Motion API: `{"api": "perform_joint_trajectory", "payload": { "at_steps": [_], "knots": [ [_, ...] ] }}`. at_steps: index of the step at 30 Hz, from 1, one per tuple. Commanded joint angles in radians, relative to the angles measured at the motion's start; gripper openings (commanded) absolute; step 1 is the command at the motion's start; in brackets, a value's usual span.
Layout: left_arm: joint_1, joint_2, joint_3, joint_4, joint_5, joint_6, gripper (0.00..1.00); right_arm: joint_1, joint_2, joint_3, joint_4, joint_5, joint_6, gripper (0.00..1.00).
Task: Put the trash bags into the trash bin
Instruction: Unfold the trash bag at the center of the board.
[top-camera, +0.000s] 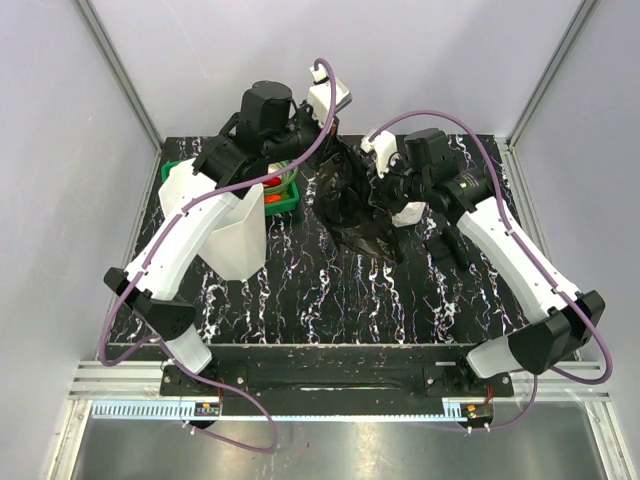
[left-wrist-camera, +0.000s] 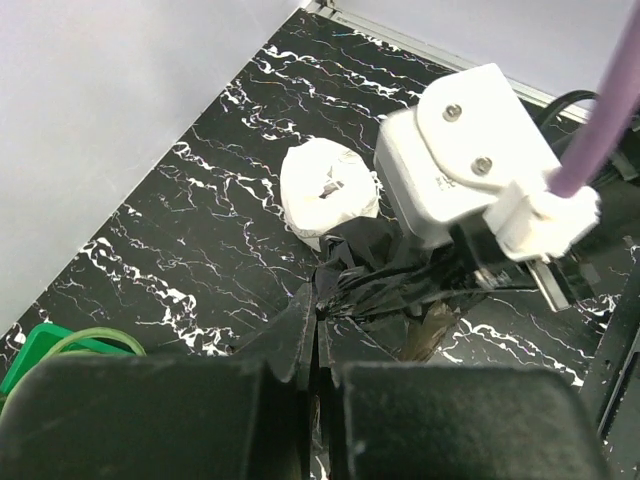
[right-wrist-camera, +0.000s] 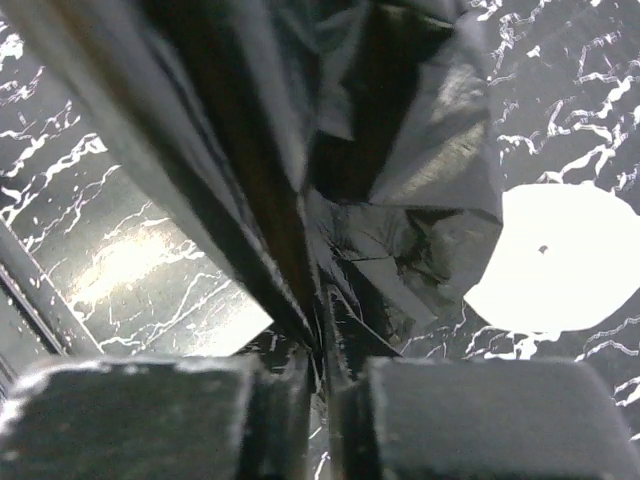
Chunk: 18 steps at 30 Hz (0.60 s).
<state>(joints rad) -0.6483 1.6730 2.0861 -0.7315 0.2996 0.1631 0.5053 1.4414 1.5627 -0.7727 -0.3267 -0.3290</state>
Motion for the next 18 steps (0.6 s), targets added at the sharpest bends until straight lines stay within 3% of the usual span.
{"api": "perform_joint_trajectory", "payload": {
  "at_steps": [1,4,10,18],
  "knots": [
    [-0.001,-0.021,-0.015,0.044,0.035,0.001,0.00,0.009,-0.004,0.059,0.035,0.118,-0.005,0.03],
    [-0.001,-0.044,-0.058,0.060,0.018,0.016,0.00,0.009,-0.015,0.094,0.003,0.143,-0.022,0.00],
    [0.001,-0.044,-0.086,0.072,0.004,0.027,0.22,0.009,-0.039,0.158,-0.057,0.187,-0.067,0.00],
    [0.035,-0.059,-0.121,0.133,0.009,-0.025,0.33,0.009,-0.032,0.279,-0.102,0.251,-0.050,0.00]
  ]
}}
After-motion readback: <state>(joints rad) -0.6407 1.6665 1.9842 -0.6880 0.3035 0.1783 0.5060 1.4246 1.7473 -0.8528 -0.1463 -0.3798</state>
